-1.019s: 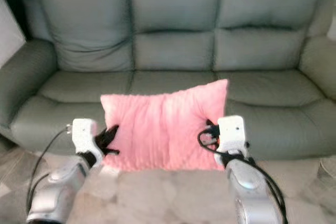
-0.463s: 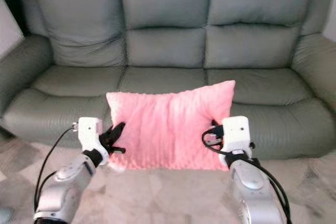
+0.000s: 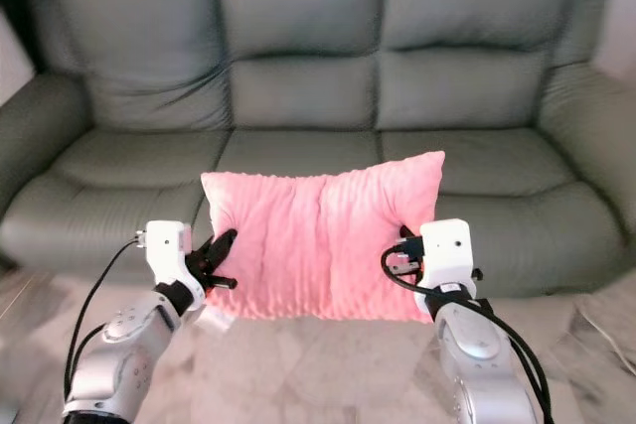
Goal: Move the pillow to the sofa
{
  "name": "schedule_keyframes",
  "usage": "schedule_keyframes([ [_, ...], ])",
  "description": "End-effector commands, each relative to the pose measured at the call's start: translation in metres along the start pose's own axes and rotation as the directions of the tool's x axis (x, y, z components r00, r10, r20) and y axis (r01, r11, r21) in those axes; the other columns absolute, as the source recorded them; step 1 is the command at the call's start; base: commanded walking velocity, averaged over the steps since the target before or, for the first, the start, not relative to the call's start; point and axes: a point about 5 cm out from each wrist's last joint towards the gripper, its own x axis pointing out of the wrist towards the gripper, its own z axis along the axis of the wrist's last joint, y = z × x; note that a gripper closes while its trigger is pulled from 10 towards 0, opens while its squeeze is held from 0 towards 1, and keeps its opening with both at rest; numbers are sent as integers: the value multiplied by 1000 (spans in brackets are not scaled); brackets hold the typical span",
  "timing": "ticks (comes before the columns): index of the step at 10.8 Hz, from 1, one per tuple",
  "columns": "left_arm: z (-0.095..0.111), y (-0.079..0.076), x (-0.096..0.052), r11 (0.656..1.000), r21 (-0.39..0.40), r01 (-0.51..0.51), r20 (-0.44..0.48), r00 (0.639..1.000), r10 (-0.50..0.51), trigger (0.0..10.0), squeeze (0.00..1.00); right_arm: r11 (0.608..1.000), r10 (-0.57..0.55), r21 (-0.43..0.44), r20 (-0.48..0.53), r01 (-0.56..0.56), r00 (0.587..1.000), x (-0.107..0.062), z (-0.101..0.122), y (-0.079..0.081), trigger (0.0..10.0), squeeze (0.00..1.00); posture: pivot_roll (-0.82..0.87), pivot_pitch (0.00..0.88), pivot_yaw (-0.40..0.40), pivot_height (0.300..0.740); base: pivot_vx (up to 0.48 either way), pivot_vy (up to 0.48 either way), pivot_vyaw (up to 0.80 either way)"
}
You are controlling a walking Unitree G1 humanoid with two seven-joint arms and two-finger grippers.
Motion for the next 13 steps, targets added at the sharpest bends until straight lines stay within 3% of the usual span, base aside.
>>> schedule_keyframes([
  [1,3,-1,0,1000,4,15,17,1000,-15,10000,0,1000,2,-7,23,-2,1000,0,5,-1,10000,0,-257,86,37,740,412,247,0],
  [3,2,0,0,1000,9,7,13,1000,-8,10000,0,1000,2,-9,22,-1,1000,-1,5,-1,10000,0,-259,85,37,740,405,255,0],
  [10,-1,-7,2,999,8,42,-1,999,-42,10000,0,1000,8,-11,15,-8,1000,-1,4,0,10000,0,-259,84,35,740,0,0,0],
  [13,2,-10,2,997,-2,77,17,997,-77,10000,0,1000,9,-11,14,-9,1000,0,3,1,10000,0,-263,81,37,740,381,0,0],
])
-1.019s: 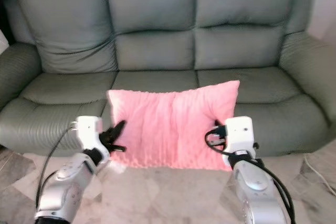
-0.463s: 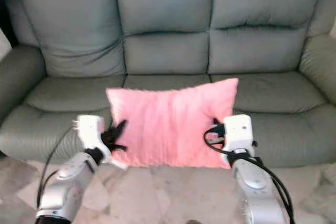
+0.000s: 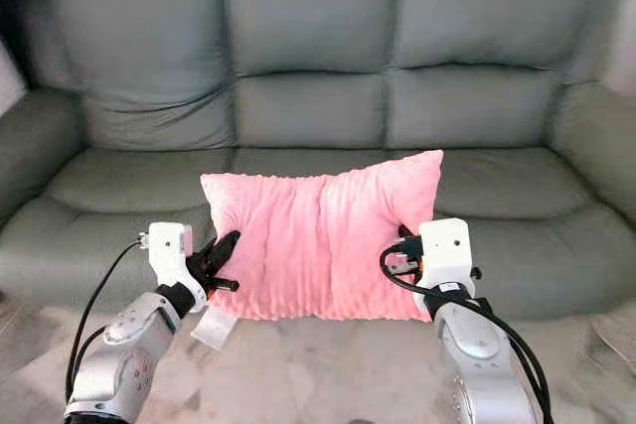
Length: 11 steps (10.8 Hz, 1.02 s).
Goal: Move the pillow to the sofa
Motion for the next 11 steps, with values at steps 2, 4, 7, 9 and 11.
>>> schedule_keyframes([
  [2,7,-4,2,999,13,34,25,999,-35,10000,0,1000,7,-6,15,-7,1000,0,3,1,10000,0,-264,80,37,740,465,0,0],
  [4,7,-4,2,999,12,39,23,999,-40,10000,0,1000,4,-4,14,-4,1000,0,3,2,10000,0,-264,82,40,740,467,0,0],
  [7,6,-3,1,999,13,36,21,999,-36,10000,0,1000,6,-3,10,-6,1000,-1,1,2,10000,0,-262,86,40,740,466,0,0],
  [9,6,-3,0,999,12,33,19,999,-33,10000,0,1000,8,-2,6,-8,1000,-2,0,2,10000,0,-261,88,40,740,458,0,0],
  [11,3,-1,1,1000,15,18,-7,1000,-18,10000,0,1000,10,-2,4,-10,1000,-2,0,3,10000,0,-261,90,41,740,227,0,0],
])
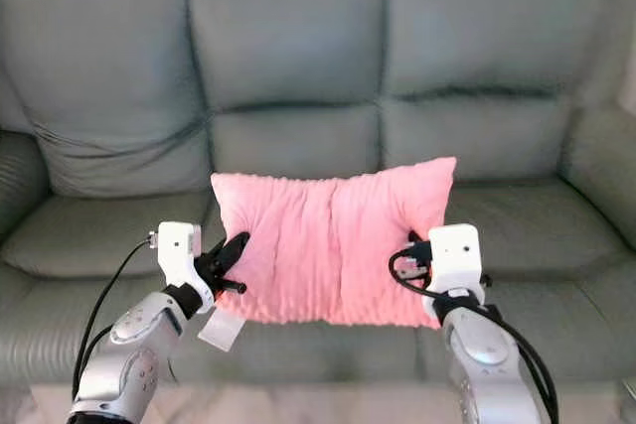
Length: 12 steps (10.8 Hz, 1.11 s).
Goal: Move the pillow to the sofa
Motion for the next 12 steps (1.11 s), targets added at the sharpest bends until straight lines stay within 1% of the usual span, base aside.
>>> schedule_keyframes([
  [1,5,3,-1,1000,16,-5,13,1000,5,10000,0,1000,30,-6,28,-30,999,1,6,7,10000,0,-261,90,41,740,0,0,0],
  [3,3,4,-1,1000,19,-8,1,1000,8,10000,0,999,32,-5,27,-32,999,2,6,7,10000,0,-262,90,41,740,0,0,0],
  [4,2,12,4,996,67,-51,-14,999,52,10000,0,999,32,-1,21,-32,999,4,4,8,10000,0,-261,92,41,740,0,0,0],
  [6,4,26,13,990,85,-115,-5,993,116,10000,0,1000,29,2,11,-29,1000,12,0,9,10000,0,-258,95,42,740,0,0,0],
  [8,5,41,21,978,95,-184,-5,983,185,10000,0,1000,8,7,9,-8,1000,23,1,6,10000,0,-261,106,41,740,0,0,0],
  [10,4,48,27,972,98,-212,-10,977,214,10000,0,998,-43,38,8,42,999,32,1,2,10000,0,-258,132,40,740,0,0,0],
  [11,2,50,29,969,99,-227,-15,973,229,10000,0,997,-65,48,-3,65,998,34,-2,0,10000,0,-258,159,47,740,0,0,0],
  [12,0,54,29,964,104,-243,-16,969,246,10000,0,995,-76,60,-24,78,997,31,-8,-2,10000,0,-257,197,58,740,0,0,0],
])
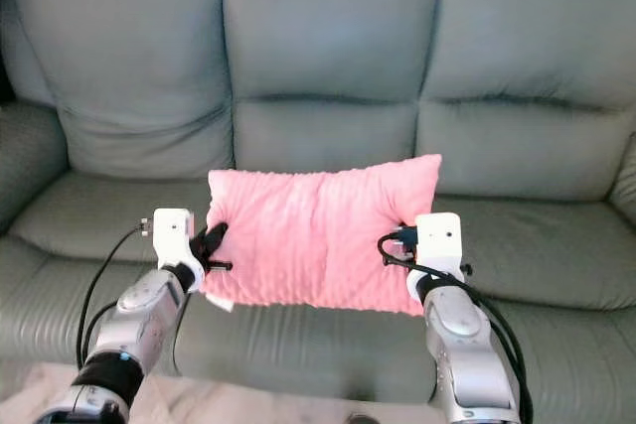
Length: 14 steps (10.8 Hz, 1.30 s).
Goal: Move the pillow to the sofa
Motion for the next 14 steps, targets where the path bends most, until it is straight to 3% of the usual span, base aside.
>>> schedule_keyframes([
  [1,0,12,-3,999,16,-44,4,999,44,10000,0,999,-39,26,-4,39,999,-3,-4,-6,10000,0,-251,234,67,740,0,0,0],
  [4,-2,22,-4,997,53,-60,-18,998,61,10000,0,991,-105,71,-62,109,993,-5,-17,-19,10000,0,-229,322,100,740,0,0,0],
  [6,2,27,0,992,90,-88,-15,996,89,10000,0,982,-156,100,-75,163,985,1,-20,-32,10000,0,-218,403,134,740,0,0,0],
  [8,10,13,13,993,84,-81,-10,997,82,10000,0,986,-158,40,-31,160,987,16,-11,-36,10000,0,-227,443,143,740,0,0,0],
  [10,34,-2,29,993,82,-81,41,996,78,10000,0,988,-149,48,3,149,989,33,0,-36,10000,0,-239,480,139,740,0,0,0],
  [14,66,-18,44,991,117,-63,100,994,51,10000,0,994,-99,43,87,96,991,51,21,-29,10000,0,-257,508,134,740,0,0,0],
])
